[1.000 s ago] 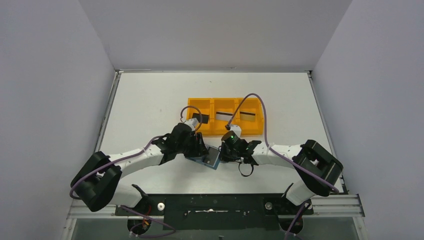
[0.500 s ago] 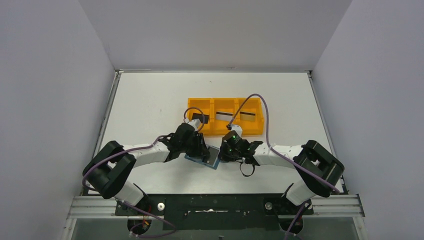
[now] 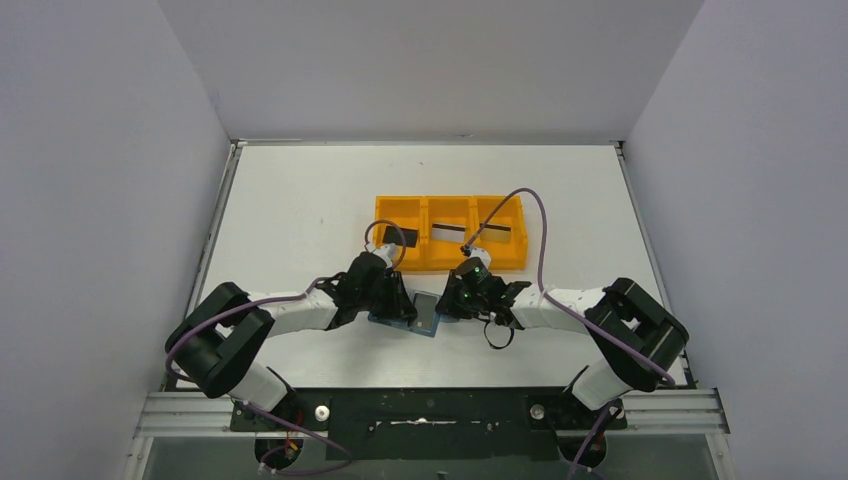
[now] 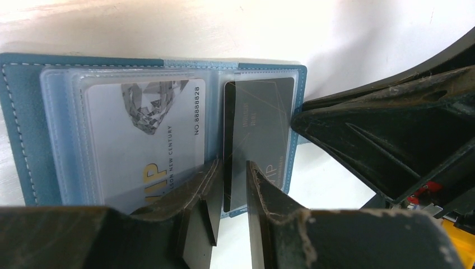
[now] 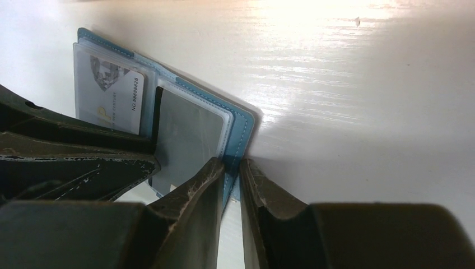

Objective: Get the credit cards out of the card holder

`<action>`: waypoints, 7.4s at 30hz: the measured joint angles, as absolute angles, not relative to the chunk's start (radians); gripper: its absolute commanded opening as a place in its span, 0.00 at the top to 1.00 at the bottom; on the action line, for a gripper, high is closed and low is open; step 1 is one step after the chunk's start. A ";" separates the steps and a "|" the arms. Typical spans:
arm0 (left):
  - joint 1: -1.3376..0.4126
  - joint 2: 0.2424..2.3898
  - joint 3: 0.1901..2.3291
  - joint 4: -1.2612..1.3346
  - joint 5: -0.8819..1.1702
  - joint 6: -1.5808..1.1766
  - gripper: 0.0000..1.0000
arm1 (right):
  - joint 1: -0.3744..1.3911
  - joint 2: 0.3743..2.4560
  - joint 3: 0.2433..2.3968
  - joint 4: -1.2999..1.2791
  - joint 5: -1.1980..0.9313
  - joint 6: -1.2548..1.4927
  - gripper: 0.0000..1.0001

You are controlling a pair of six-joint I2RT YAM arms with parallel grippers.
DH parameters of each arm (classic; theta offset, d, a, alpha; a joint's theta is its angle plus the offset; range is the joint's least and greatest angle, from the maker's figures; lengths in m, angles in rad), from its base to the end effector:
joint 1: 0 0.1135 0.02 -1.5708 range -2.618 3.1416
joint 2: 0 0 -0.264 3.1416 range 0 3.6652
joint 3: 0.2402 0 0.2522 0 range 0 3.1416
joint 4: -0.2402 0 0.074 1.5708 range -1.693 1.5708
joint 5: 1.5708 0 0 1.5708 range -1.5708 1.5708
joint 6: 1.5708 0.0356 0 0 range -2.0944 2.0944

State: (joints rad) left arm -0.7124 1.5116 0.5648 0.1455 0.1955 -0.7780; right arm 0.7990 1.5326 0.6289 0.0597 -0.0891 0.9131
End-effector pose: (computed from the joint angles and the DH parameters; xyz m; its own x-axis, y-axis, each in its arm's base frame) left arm 0.2013 -0.1830 0.1351 -0.9090 -0.1246 -0.3977 0.1481 0.7954 -0.5877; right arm 0.1939 0.2038 0.1402 -0.9161 0.1888 -0.3536 -0.0491 0.8226 0.5665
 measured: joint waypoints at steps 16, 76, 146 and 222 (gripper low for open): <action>-0.712 1.458 0.476 0.205 0.207 -0.878 0.86 | 0.792 1.549 0.630 0.080 -0.135 0.909 0.93; -0.696 1.323 0.439 0.137 0.184 -0.916 1.00 | 0.838 1.627 0.704 0.127 -0.195 0.873 0.81; -0.607 1.231 0.379 0.166 0.214 -0.908 0.99 | 0.825 1.613 0.667 0.154 -0.166 0.945 0.84; -0.456 0.788 0.409 -0.014 0.189 -1.032 1.00 | 0.824 1.425 0.957 -0.094 -0.137 0.824 0.47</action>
